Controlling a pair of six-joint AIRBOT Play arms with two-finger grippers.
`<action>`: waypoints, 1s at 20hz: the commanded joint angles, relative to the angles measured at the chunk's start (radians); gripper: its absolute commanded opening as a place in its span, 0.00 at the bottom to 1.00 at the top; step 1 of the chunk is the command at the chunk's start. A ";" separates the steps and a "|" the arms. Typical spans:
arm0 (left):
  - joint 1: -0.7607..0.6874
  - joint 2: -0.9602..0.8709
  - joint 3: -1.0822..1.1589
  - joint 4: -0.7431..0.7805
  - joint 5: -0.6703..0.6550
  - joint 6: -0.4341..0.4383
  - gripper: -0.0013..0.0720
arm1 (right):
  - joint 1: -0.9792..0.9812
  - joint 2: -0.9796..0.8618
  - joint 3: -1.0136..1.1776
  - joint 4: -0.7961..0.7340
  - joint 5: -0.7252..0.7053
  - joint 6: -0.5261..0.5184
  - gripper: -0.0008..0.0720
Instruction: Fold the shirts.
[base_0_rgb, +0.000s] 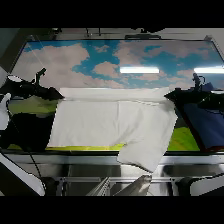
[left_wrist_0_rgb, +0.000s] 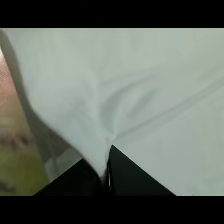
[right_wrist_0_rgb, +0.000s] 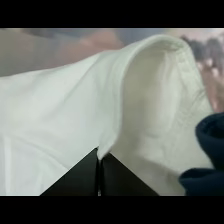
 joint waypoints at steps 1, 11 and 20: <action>0.003 0.000 0.037 0.004 -0.077 -0.023 0.39 | -0.007 0.018 0.002 -0.054 -0.001 0.045 0.34; 0.065 0.191 -0.061 0.128 -0.304 -0.369 0.40 | -0.190 0.318 -0.128 -0.188 0.339 0.220 0.34; 0.073 0.570 -0.760 0.230 -0.037 -0.402 0.41 | -0.179 0.687 -0.687 -0.200 0.186 0.286 0.60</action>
